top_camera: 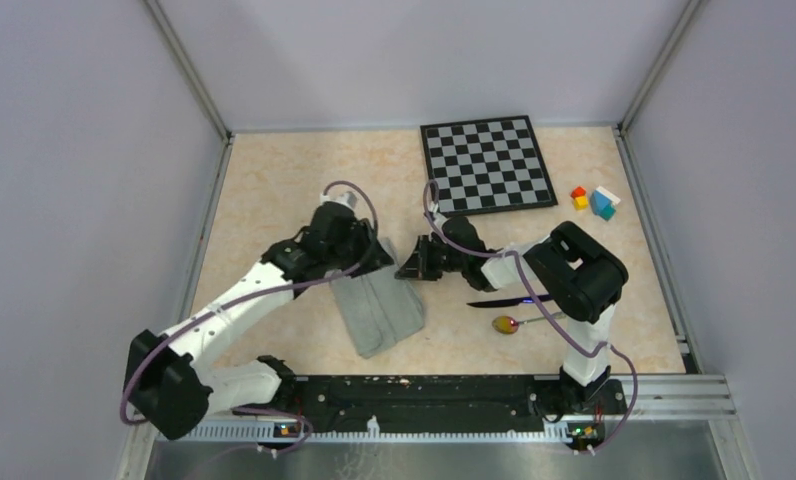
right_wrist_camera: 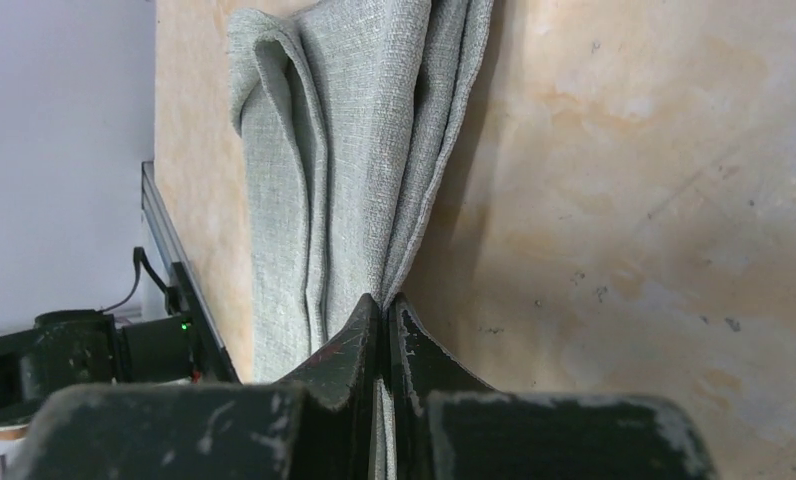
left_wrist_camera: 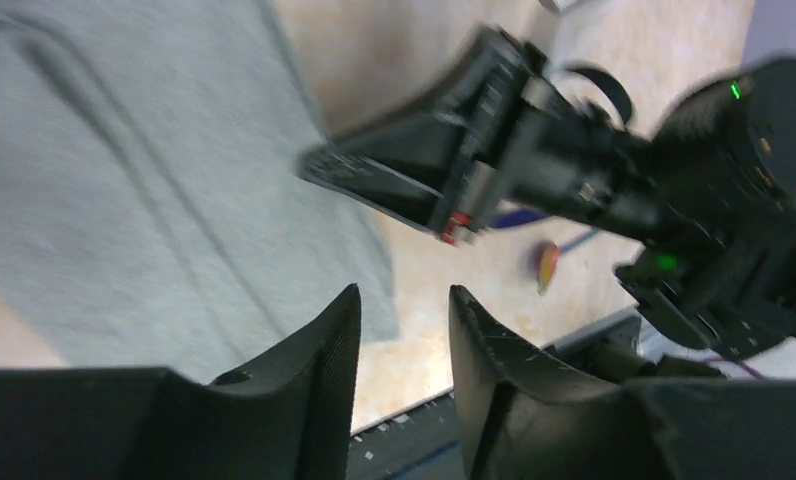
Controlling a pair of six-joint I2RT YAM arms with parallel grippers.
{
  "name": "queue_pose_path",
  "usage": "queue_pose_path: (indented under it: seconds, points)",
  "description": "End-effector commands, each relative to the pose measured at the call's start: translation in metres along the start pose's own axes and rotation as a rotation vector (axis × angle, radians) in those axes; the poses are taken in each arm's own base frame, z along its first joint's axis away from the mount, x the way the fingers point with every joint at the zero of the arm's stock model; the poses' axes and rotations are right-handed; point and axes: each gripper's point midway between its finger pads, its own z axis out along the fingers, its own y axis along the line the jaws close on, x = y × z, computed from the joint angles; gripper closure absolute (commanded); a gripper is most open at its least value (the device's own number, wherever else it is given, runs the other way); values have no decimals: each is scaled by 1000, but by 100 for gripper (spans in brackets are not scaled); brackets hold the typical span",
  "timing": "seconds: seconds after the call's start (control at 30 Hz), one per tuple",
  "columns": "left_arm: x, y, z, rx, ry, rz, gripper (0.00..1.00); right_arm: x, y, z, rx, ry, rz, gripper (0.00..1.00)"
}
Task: Fold the napkin into a case and place the utensils inside
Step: Pass from the left arm to the right, then fold the 2/3-rectangle-folded napkin at the center of the board.
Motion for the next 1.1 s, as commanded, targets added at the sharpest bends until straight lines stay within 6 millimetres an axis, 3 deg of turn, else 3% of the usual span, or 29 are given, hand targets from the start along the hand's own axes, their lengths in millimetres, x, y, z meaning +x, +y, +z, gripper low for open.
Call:
queue_pose_path:
  seconds: [0.0, 0.2, 0.4, 0.57, 0.73, 0.87, 1.07]
  points:
    - [-15, 41, -3, 54, 25, -47, 66, -24, 8, 1, -9, -40, -90, 100]
    - [-43, 101, 9, 77, -58, -245, 89, -28, 2, -3, 51, -25, -145, 100]
    - [-38, 121, 38, 99, 17, -282, 100, -44, 3, -6, 122, -23, -220, 100]
    - [-25, 148, 58, 23, 20, -342, 100, -51, 16, -2, 170, -14, -287, 100]
    - [-24, 161, 67, -17, -13, -364, 100, -50, 34, 6, 198, 6, -321, 100]
    - [-22, 168, 72, -40, -19, -385, 100, -40, 56, 16, 194, 24, -349, 100]
    - [-18, 171, 75, -33, -30, -410, 100, -9, 87, 39, 147, 77, -323, 100]
